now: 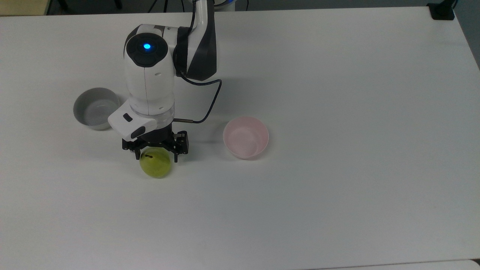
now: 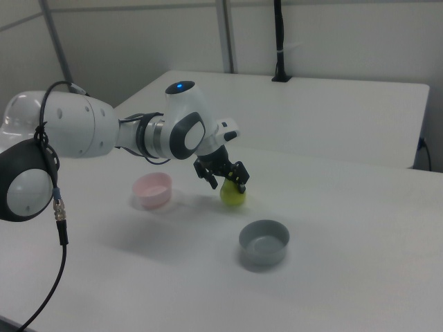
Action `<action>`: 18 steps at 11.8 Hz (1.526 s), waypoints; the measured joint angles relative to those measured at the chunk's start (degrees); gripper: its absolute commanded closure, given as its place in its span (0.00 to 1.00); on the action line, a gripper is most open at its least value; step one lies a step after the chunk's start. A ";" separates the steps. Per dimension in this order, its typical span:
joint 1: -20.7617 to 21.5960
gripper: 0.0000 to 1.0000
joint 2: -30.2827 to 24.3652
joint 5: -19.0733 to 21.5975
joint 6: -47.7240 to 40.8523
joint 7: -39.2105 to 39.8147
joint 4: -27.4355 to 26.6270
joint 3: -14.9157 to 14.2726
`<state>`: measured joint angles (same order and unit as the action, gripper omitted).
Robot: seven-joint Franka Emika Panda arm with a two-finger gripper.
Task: Place the pear in the bowl
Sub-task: 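Close the gripper on the green pear and lift it, then carry the pear over the pink bowl and lower it inside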
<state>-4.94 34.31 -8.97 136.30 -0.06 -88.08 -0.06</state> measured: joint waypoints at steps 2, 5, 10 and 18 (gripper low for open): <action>0.00 0.12 0.31 -0.72 0.00 0.00 0.00 0.00; -0.01 0.44 1.04 -1.30 1.40 0.00 0.01 0.00; -0.01 0.46 1.02 -1.31 1.78 0.00 0.19 0.00; 4.00 0.45 -10.17 -1.31 -4.41 -1.54 -4.88 5.43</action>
<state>-0.95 24.13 -10.27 131.89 -1.60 -92.96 5.37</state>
